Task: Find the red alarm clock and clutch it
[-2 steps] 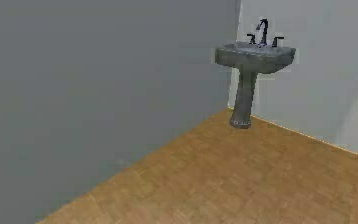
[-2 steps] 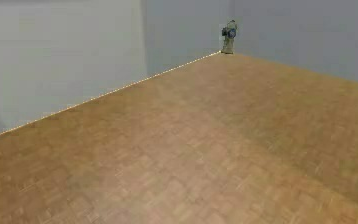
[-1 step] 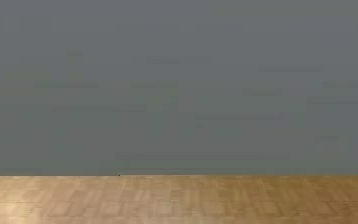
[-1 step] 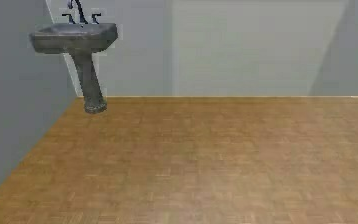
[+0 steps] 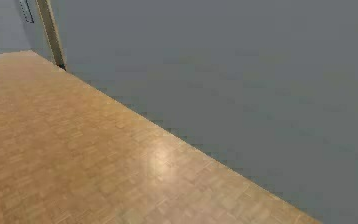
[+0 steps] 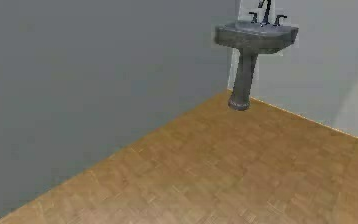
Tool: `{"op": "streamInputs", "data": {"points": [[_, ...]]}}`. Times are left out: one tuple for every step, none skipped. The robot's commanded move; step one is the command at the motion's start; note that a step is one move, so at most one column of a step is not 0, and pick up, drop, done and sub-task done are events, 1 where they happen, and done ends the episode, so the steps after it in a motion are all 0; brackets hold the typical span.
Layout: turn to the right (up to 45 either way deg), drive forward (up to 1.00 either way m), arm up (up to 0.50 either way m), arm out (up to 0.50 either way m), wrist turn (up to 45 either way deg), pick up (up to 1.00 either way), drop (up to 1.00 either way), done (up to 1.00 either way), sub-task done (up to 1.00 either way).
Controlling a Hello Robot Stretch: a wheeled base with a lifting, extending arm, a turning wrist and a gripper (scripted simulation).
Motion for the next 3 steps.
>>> {"op": "streamInputs", "data": {"points": [[-15.0, 0.00, 0.00, 0.00, 0.0, 0.00, 0.00, 0.00, 0.00], [0.0, 0.20, 0.00, 0.00, 0.0, 0.00, 0.00, 0.00, 0.00], [-21.0, 0.00, 0.00, 0.00, 0.0, 0.00, 0.00, 0.00, 0.00]]}}
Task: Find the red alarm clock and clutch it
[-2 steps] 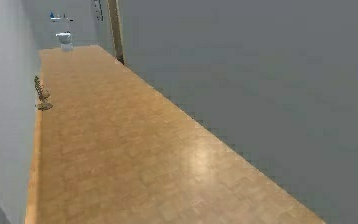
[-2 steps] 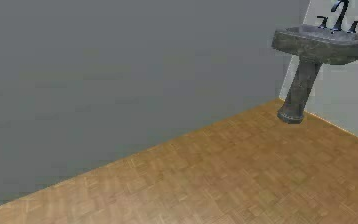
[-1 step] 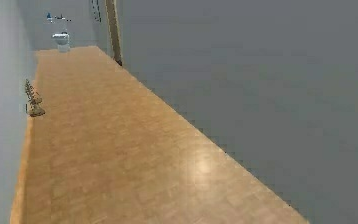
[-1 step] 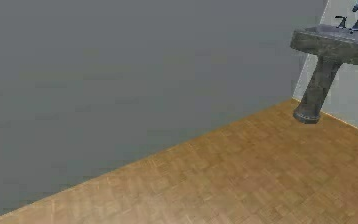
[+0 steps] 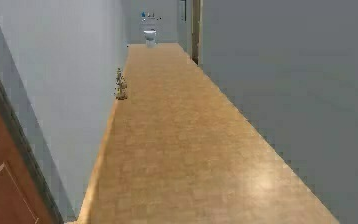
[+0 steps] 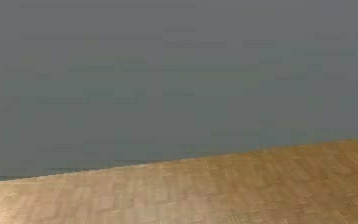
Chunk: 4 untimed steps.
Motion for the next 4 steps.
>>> {"op": "streamInputs", "data": {"points": [[0.0, 1.00, 0.00, 0.00, 0.0, 0.00, 0.00, 0.00, 0.00], [0.0, 1.00, 0.00, 0.00, 0.0, 0.00, 0.00, 0.00, 0.00], [0.0, 1.00, 0.00, 0.00, 0.0, 0.00, 0.00, 0.00, 0.00], [0.0, 1.00, 0.00, 0.00, 0.0, 0.00, 0.00, 0.00, 0.00]]}}
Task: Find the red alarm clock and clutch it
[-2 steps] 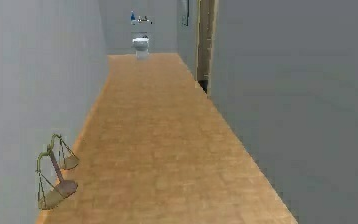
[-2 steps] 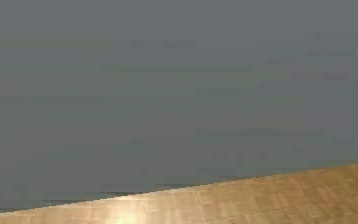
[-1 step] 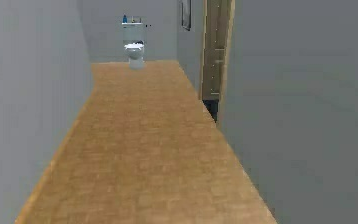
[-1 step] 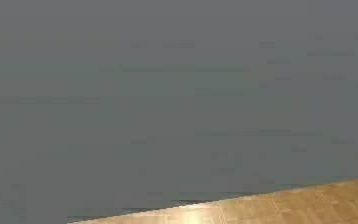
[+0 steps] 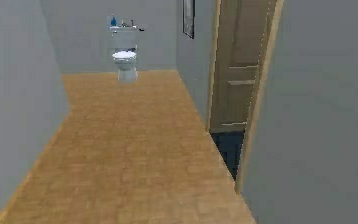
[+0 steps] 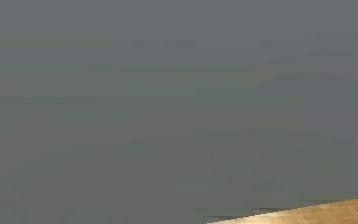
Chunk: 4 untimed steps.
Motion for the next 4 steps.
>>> {"op": "streamInputs", "data": {"points": [[0.0, 1.00, 0.00, 0.00, 0.0, 0.00, 0.00, 0.00, 0.00], [-6.0, 0.00, 0.00, 0.00, 0.0, 0.00, 0.00, 0.00, 0.00], [0.0, 0.55, 0.00, 0.00, 0.0, 0.00, 0.00, 0.00, 0.00], [45.0, 0.00, 0.00, 0.00, 0.0, 0.00, 0.00, 0.00, 0.00]]}}
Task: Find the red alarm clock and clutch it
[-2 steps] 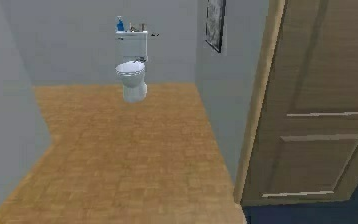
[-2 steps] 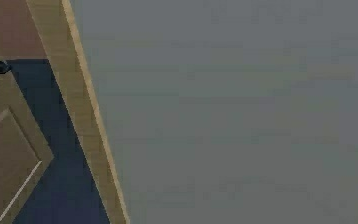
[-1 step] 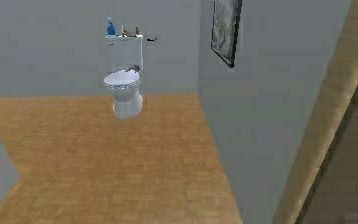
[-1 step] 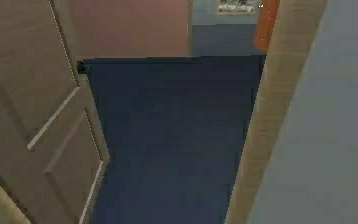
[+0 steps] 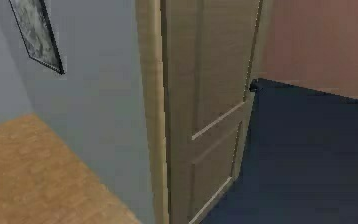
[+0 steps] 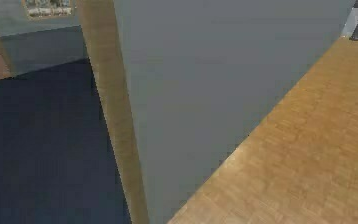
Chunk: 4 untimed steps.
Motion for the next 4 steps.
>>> {"op": "streamInputs", "data": {"points": [[33.0, 0.00, 0.00, 0.00, 0.0, 0.00, 0.00, 0.00, 0.00], [0.0, 0.25, 0.00, 0.00, 0.0, 0.00, 0.00, 0.00, 0.00], [9.0, 0.00, 0.00, 0.00, 0.0, 0.00, 0.00, 0.00, 0.00], [0.0, 0.45, 0.00, 0.00, 0.0, 0.00, 0.00, 0.00, 0.00]]}}
